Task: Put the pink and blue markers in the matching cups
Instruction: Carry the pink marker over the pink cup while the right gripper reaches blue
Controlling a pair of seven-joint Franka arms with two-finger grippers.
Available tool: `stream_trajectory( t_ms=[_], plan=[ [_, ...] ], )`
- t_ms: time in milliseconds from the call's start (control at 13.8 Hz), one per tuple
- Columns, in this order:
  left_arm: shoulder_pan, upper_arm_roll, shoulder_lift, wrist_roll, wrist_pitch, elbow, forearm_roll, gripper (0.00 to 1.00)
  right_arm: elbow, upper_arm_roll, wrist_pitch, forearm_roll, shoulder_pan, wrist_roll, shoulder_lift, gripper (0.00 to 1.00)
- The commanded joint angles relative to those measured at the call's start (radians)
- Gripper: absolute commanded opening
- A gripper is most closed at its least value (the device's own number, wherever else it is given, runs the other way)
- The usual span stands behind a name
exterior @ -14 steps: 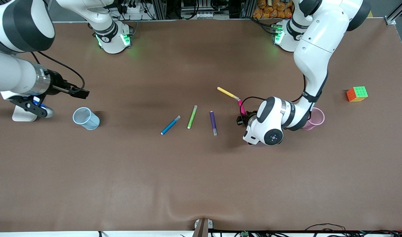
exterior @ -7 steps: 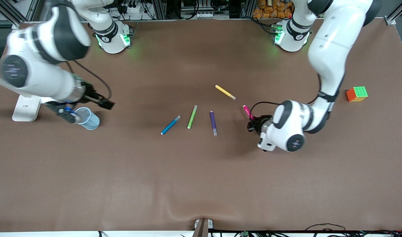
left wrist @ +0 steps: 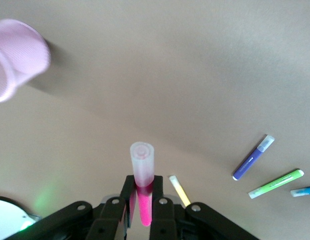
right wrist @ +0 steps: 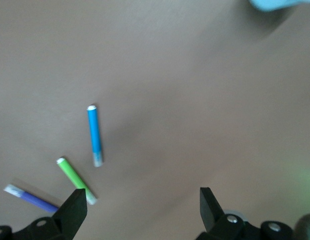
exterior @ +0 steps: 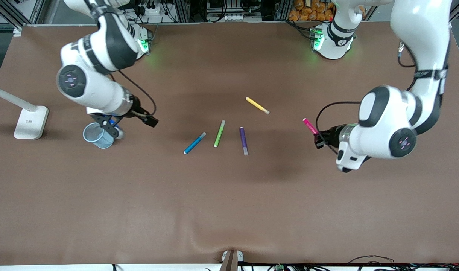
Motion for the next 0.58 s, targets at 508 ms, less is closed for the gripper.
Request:
stream_trajectory(
  t_ms=[508],
  plan=[
    [0.253,-0.010,-0.337,0.466,0.288,-0.363,0.099,0.00,-0.110,0.127,0.441,-0.004,0.049,0.279,0.188,1.00]
  ],
)
